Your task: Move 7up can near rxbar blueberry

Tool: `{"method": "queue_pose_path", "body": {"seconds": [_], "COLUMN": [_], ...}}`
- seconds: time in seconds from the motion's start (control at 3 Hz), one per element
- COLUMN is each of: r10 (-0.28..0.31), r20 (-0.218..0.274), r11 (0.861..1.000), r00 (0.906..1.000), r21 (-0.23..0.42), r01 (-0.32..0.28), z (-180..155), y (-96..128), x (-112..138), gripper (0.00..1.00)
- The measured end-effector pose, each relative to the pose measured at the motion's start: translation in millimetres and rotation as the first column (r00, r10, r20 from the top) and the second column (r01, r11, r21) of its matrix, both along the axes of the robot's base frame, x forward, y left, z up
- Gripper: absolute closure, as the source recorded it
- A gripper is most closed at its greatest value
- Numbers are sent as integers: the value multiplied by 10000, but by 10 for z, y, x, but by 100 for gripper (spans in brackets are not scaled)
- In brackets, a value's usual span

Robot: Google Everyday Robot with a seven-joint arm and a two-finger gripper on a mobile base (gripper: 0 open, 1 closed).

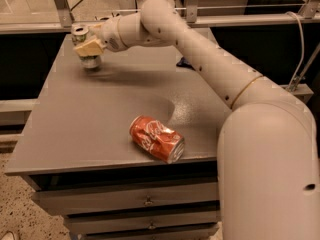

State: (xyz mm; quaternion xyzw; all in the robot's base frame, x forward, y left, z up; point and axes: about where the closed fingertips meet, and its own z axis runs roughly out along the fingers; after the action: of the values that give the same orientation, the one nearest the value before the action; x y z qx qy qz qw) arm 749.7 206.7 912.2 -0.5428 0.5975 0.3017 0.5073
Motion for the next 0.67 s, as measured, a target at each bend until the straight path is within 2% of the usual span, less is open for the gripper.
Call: {"method": "queue_pose_path", "body": {"seconds": [0.33,0.67], "r10": [-973,-2122], "r20": [713,1354], "r11": [9943,9728], "r00": [9927,9678], "r21": [-361,-647], "r01": [1001,2224], "z": [117,208], "y": [-558,-1268], "x": [119,266], "gripper": [100,100]}}
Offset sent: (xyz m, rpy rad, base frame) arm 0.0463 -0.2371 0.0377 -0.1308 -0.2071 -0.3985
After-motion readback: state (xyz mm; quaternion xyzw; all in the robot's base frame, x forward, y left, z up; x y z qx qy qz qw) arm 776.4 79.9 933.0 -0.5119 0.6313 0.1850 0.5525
